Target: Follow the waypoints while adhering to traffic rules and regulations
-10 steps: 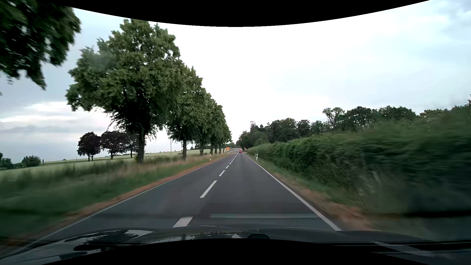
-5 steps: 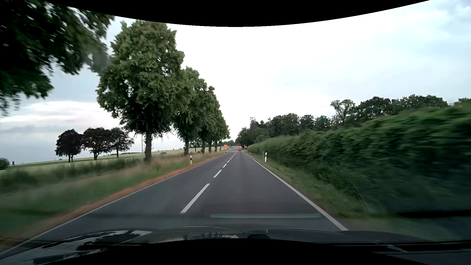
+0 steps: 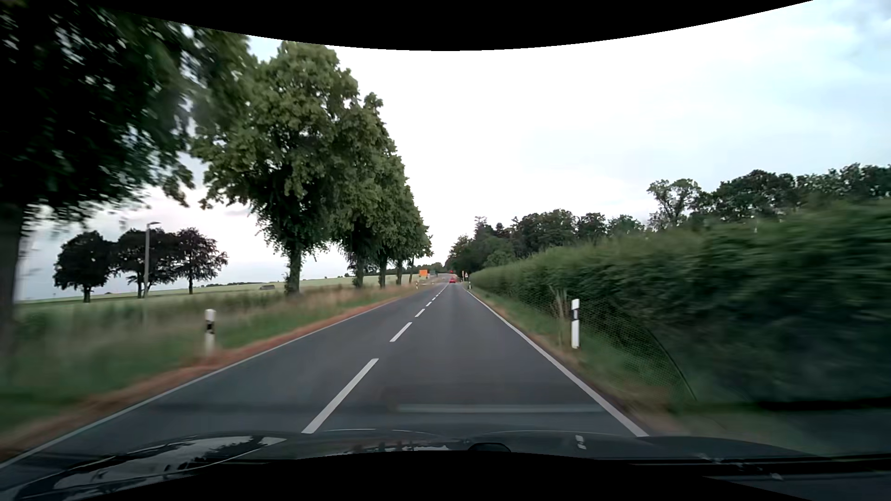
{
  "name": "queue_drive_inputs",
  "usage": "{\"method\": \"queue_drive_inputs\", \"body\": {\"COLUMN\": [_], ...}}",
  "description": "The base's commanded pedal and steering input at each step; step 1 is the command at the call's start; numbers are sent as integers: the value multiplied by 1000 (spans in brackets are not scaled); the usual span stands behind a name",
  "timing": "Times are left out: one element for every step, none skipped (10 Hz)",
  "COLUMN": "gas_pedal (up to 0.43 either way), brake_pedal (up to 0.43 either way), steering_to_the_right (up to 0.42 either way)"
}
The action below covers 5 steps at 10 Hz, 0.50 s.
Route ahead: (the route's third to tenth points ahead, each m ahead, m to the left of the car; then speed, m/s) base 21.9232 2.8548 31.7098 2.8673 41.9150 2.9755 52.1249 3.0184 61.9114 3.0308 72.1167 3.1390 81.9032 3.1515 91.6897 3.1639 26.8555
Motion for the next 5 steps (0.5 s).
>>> {"method": "queue_drive_inputs", "body": {"gas_pedal": [0,0,0,0,0], "brake_pedal": [0,0,0,0,0], "steering_to_the_right": [-2,-2,-2,-1,-1]}}
